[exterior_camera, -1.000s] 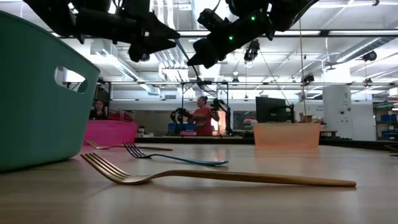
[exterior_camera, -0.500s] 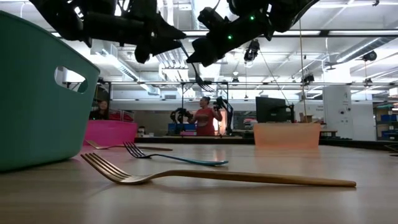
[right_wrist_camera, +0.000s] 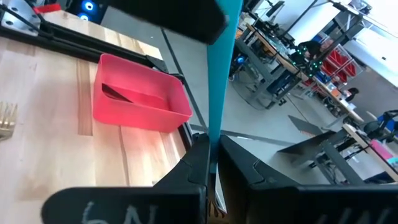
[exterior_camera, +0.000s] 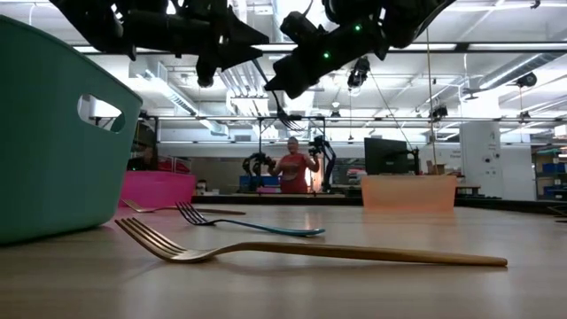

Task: Sort silverware by color (type)
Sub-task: Put the blue fork into the blue bin, then put the blue fork into the green bin

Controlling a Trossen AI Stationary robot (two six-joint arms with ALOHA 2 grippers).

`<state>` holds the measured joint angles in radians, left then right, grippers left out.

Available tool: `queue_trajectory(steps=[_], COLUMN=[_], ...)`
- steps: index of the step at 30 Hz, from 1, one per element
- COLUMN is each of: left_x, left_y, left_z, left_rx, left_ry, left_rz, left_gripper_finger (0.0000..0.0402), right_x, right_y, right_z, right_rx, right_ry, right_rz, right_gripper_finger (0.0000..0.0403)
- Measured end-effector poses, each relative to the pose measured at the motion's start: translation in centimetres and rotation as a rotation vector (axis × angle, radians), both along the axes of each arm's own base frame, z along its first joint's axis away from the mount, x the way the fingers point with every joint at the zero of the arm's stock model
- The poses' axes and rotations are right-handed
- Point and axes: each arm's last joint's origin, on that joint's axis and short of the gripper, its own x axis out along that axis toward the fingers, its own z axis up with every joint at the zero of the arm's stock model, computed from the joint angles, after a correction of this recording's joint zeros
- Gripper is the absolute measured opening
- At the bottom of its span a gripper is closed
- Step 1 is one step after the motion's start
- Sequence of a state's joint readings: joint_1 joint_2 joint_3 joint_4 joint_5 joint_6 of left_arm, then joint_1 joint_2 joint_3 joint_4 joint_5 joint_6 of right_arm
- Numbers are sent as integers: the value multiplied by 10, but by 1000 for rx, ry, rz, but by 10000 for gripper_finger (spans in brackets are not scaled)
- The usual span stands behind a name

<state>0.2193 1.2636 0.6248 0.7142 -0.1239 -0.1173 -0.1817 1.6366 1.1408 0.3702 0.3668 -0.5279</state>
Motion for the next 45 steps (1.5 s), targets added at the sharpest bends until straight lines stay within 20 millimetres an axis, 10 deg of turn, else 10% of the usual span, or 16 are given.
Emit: queue_trajectory(steps=[8,18,45], left_x=[-1,-1,-4], left_y=[2,3,4], left_z=[0,-3,-16], left_rx=[-14,-26,-26], left_ry=[2,29,194], left_rz=[66,105,121], left_gripper_finger=[154,8,0], right_x=[1,2,-10], right_y=[0,1,-1], right_z=[-5,-8,-7], right_rx=[15,20,134], right_ry=[19,38,87], right_rz=[4,13,-66], right_gripper_finger=[12,9,125])
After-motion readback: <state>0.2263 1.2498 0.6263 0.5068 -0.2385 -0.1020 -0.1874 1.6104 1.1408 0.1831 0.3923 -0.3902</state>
